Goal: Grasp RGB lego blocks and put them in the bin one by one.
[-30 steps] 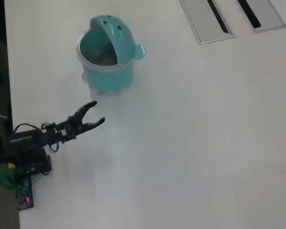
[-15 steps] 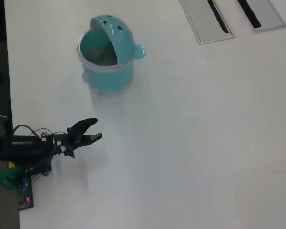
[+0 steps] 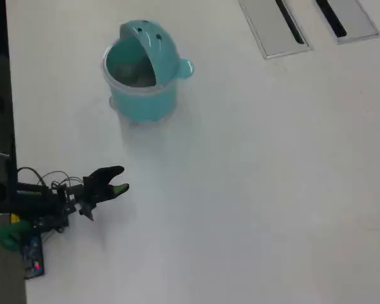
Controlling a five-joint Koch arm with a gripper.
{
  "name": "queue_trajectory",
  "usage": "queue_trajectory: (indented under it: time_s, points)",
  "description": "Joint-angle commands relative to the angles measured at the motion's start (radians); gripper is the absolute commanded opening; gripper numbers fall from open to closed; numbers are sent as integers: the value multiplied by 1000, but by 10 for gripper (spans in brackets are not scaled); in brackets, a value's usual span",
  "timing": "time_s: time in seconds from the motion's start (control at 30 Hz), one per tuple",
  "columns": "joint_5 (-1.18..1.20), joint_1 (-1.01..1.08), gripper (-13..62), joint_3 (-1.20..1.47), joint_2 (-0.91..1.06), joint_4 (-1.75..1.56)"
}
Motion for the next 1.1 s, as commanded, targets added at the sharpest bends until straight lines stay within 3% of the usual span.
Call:
queue_trajectory:
  time_s: [0.0, 0.53, 1.07]
  points:
    - [54, 0, 293, 63, 77, -120]
    - [318, 6, 301, 83, 75, 175]
    - [302, -14, 338, 83, 75, 479]
